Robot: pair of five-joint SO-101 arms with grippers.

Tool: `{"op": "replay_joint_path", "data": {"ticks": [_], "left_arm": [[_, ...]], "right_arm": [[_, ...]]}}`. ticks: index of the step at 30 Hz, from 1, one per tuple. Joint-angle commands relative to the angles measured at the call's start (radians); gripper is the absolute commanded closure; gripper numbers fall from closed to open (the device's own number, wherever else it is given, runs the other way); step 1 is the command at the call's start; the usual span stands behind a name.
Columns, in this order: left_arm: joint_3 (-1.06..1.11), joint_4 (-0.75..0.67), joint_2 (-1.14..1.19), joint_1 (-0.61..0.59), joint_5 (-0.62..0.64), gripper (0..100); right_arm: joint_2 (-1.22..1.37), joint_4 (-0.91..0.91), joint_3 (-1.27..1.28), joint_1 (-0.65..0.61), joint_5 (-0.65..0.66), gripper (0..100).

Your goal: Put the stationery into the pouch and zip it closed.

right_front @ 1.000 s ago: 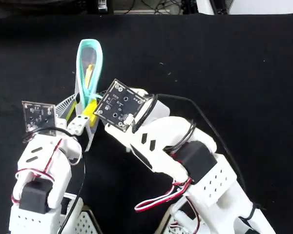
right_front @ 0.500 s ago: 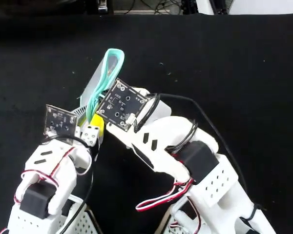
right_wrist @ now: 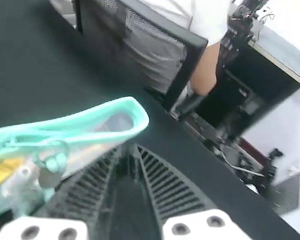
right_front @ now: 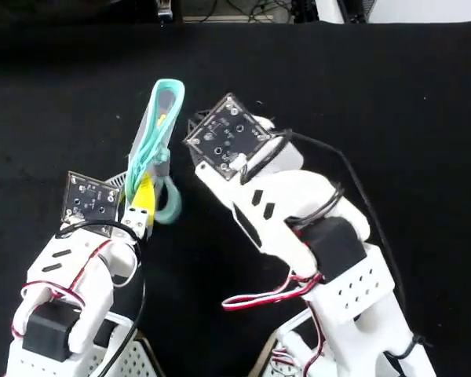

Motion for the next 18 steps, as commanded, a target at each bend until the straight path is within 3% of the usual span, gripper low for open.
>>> {"op": "replay_joint_path", "data": {"ticks": [1, 4, 10, 18], "left_arm": [[-0.005, 0.014, 0.015, -0.013, -0.008, 97], [-0.004, 0.012, 0.015, -0.016, -0.011, 97], [0.001, 0.012, 0.015, -0.013, -0.011, 97], [-0.004, 0.014, 0.015, -0.019, -0.011, 97]], "right_arm": [[-0.004, -0.002, -0.039, 0.008, -0.003, 98.6], [-0.005, 0.091, -0.039, -0.069, -0.003, 96.5], [0.004, 0.141, -0.007, -0.189, -0.014, 77.0], [0.077, 0.023, 0.047, -0.209, -0.014, 78.5]]}}
